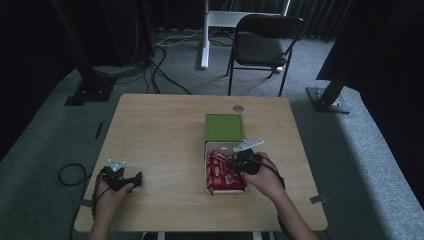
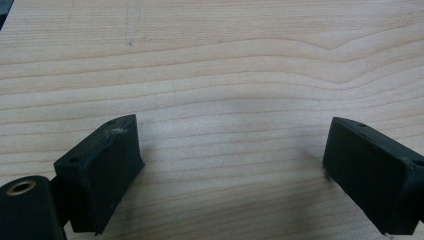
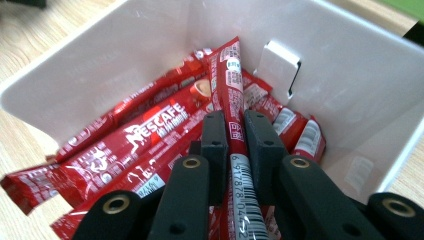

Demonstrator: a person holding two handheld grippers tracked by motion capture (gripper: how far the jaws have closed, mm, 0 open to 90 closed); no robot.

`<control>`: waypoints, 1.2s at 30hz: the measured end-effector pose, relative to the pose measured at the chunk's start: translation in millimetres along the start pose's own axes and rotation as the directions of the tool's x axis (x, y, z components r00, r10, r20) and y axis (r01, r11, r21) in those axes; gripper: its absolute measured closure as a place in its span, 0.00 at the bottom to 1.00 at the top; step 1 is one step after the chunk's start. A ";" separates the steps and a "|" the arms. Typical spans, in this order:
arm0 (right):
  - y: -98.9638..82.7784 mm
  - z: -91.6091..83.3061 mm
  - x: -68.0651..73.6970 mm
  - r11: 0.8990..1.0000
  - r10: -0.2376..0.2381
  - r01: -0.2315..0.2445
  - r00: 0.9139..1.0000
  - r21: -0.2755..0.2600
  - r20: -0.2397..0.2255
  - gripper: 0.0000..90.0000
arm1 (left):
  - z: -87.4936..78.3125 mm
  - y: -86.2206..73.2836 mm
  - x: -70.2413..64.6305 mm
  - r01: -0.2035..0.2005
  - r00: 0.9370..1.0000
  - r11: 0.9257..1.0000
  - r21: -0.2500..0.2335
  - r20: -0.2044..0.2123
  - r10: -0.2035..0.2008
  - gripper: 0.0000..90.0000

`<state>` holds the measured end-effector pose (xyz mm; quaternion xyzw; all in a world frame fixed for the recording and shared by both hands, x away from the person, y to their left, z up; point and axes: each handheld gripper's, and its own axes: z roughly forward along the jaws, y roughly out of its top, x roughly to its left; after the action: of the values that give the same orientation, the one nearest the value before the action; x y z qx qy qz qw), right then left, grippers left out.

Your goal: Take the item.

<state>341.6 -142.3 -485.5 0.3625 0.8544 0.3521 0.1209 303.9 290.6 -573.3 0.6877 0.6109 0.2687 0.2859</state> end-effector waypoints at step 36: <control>7.7 -51.7 -8.7 0.967 0.073 -0.094 0.993 -0.238 -0.097 0.90 | 0.0 0.0 -0.1 0.001 1.000 1.000 -0.001 0.000 -0.001 0.10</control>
<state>328.0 -171.3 -443.3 0.3650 0.7935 0.4739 0.1117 303.9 290.5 -573.4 0.6873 0.6111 0.2687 0.2863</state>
